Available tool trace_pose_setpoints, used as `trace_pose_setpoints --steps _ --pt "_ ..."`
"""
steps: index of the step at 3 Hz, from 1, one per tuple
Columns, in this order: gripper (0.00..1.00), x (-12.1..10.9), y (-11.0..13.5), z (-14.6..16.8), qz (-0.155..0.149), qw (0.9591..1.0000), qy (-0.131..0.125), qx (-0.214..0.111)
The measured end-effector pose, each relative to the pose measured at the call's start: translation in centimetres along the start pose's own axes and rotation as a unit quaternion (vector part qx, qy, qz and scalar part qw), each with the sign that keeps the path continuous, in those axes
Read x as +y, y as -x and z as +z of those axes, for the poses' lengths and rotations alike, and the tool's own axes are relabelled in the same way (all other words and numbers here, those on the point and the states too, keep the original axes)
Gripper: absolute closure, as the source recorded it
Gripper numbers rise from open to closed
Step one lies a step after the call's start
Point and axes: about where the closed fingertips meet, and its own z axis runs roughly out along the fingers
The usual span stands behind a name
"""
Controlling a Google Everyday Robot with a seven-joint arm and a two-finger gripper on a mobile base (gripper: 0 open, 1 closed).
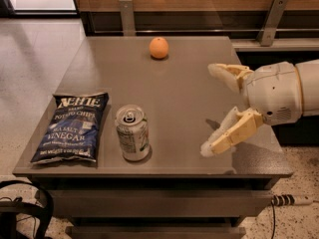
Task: Move 7up can near orange
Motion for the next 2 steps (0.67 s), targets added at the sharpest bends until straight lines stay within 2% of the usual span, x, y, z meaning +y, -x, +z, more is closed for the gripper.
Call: trace_pose_setpoints --steps 2 --pt "0.0 1.3 -1.1 3.5 0.004 0.999 0.018 -0.041"
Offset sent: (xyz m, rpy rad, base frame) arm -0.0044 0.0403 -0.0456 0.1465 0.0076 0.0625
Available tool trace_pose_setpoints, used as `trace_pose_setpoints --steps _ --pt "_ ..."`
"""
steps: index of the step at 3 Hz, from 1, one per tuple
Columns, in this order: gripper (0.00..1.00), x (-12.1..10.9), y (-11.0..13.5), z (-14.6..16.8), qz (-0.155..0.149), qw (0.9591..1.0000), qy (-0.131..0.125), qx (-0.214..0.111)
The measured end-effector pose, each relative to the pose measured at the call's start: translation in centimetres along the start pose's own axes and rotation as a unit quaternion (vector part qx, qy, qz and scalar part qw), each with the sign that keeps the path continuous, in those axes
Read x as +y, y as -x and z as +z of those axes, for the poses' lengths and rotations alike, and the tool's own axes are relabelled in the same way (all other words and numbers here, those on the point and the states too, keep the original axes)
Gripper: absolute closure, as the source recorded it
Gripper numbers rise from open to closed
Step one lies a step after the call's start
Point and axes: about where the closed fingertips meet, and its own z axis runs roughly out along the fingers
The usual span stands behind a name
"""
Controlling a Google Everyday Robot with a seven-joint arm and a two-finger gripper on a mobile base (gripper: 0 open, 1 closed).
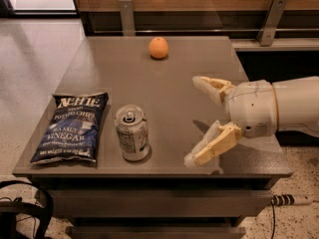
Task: Move 7up can near orange
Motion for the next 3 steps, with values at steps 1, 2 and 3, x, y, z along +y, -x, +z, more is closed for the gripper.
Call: trace_pose_setpoints --steps 1,2,3 --pt "0.0 0.1 0.0 2.2 -0.008 0.9996 0.012 -0.026" --pt "0.0 -0.1 0.0 3.8 -0.01 0.999 0.023 -0.037" --pt "0.0 -0.4 -0.9 6.5 0.009 0.9975 0.039 -0.059"
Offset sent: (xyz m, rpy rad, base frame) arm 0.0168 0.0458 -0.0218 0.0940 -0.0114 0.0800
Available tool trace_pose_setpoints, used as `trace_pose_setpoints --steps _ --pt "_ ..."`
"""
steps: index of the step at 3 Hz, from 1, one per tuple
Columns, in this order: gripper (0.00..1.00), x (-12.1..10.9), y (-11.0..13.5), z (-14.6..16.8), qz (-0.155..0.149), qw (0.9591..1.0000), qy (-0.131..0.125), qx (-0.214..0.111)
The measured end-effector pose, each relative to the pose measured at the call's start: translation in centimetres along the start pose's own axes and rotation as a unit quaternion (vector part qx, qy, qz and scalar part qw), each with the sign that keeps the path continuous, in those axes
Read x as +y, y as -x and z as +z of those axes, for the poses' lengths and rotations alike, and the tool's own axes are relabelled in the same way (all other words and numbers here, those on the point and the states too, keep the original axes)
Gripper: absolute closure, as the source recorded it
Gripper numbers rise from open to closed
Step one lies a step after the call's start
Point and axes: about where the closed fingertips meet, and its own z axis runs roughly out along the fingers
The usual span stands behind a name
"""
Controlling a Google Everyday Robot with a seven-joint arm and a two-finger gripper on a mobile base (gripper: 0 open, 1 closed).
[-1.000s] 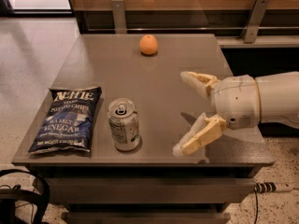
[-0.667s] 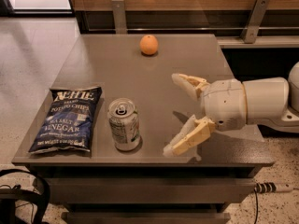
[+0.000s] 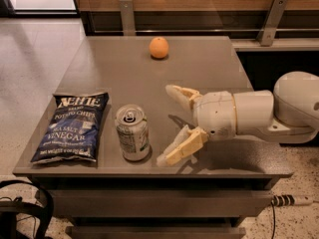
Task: Move 7up can near orange
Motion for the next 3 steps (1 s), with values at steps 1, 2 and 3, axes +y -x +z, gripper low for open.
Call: trace_pose_setpoints --steps 1,2,3 --pt "0.0 -0.1 -0.6 1.6 0.012 0.9994 0.012 -0.032" --pt "0.0 0.7 -0.5 3.4 0.016 0.9968 0.032 -0.071" --pt "0.0 1.5 0.0 4.8 0.012 0.9942 0.05 -0.095"
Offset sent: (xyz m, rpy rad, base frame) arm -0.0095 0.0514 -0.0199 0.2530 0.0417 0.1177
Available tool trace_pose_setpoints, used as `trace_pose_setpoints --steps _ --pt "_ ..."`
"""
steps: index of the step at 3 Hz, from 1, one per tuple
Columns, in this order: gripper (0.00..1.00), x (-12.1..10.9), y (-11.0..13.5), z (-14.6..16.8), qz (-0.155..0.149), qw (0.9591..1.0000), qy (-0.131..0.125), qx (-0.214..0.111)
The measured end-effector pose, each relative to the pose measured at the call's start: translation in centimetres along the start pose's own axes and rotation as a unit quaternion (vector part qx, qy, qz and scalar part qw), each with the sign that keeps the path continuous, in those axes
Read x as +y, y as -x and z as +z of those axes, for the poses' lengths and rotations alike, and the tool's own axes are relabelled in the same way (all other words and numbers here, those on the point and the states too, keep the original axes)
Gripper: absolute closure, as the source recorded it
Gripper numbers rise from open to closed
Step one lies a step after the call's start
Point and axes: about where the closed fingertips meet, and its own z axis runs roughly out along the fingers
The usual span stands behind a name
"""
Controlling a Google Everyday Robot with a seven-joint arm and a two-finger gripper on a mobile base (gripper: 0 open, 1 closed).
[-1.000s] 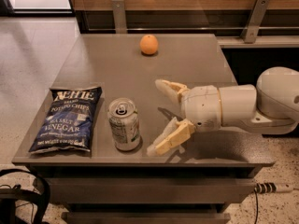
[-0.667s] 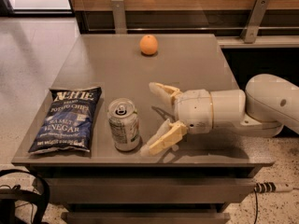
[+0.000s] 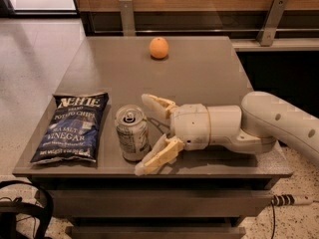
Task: Move 7up can near orange
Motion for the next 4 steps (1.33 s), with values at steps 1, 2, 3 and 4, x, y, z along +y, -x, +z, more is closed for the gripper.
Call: trace_pose_setpoints --steps 1,2,3,4 --pt "0.26 0.64 0.46 1.22 -0.013 0.9998 0.014 -0.006" --pt "0.49 0.69 0.52 1.31 -0.013 0.9998 0.015 -0.006" --pt "0.73 0.79 0.61 1.49 -0.014 0.9997 0.017 -0.006" --pt "0.95 0.89 0.7 1.66 -0.015 0.9997 0.019 -0.005"
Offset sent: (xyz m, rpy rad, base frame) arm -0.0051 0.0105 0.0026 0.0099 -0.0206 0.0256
